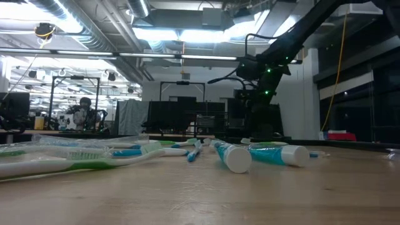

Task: Pick & Place toothbrushing station
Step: Put the green toothbrush into the wire organizer

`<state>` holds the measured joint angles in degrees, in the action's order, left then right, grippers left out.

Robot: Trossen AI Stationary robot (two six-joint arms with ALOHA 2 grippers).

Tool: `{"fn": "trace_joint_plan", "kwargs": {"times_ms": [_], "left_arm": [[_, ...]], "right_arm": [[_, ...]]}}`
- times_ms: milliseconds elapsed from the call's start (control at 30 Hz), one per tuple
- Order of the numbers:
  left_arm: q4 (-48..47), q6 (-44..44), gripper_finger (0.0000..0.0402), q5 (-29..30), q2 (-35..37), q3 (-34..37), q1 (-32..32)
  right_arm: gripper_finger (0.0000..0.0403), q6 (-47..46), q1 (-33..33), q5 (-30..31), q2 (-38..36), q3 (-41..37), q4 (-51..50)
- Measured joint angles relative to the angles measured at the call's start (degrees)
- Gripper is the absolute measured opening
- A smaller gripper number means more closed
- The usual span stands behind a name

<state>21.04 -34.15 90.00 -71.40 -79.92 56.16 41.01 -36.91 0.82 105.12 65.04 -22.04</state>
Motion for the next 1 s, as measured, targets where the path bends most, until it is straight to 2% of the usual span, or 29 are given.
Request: {"fn": "trace_joint_plan", "kwargs": {"times_ms": [533,1000], "left_arm": [[2.15,0.61,0.0020,0.01,0.07,0.00,-0.31],[3.34,0.42,0.0020,0.02,0.07,0.00,-2.03]], "right_arm": [[0.0130,0.71,-3.61,-1.38,2.50,-0.01,3.94],[0.0128,1.50,-3.52,-2.77,6.01,0.00,5.79]]}}
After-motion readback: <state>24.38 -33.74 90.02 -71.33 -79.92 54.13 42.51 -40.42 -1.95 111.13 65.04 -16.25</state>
